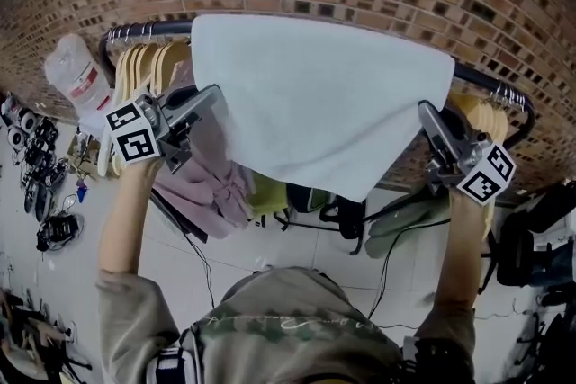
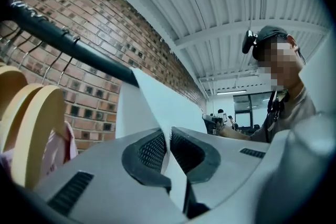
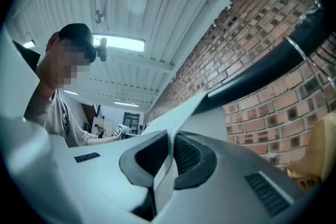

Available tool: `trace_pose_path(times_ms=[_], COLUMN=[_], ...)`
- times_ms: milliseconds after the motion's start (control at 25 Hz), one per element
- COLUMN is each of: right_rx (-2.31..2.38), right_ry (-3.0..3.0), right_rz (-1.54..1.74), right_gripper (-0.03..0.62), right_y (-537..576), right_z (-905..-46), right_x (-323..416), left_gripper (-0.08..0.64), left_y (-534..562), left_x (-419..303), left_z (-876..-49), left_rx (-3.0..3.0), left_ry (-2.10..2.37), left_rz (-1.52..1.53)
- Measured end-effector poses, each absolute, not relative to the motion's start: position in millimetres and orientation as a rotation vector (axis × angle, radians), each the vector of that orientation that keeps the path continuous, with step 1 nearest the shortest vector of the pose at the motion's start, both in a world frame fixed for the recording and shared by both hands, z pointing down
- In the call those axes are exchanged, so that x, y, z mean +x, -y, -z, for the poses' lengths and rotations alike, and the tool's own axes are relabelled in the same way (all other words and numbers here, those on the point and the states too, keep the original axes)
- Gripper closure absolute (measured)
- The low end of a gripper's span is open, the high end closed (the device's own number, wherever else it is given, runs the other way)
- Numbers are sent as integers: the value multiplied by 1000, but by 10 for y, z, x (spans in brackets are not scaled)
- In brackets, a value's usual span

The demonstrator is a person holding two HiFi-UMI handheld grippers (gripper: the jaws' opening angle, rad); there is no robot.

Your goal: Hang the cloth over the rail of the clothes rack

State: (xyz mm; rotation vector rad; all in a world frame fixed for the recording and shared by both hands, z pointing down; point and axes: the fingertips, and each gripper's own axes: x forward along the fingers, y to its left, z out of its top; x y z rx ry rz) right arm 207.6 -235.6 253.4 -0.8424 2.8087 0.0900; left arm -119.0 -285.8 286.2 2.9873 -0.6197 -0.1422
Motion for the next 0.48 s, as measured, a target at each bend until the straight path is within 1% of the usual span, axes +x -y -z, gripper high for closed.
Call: trace_pose_path(times_ms=[280,480], right_rx=[-945,-947], right_ry=[-2826,-2781], right_rz=[-83,-59], right_gripper=[574,572], right_y=[2493,2529], right_z=[-2646,-2656], right_x=[2169,2215], left_gripper=[541,541], left_y=[3042,2937], left_x=[-1328,-1256], left_z=[-3006,-3025], left_rx=[2868,2861], left_ry=[723,617], left_rz=[195,220])
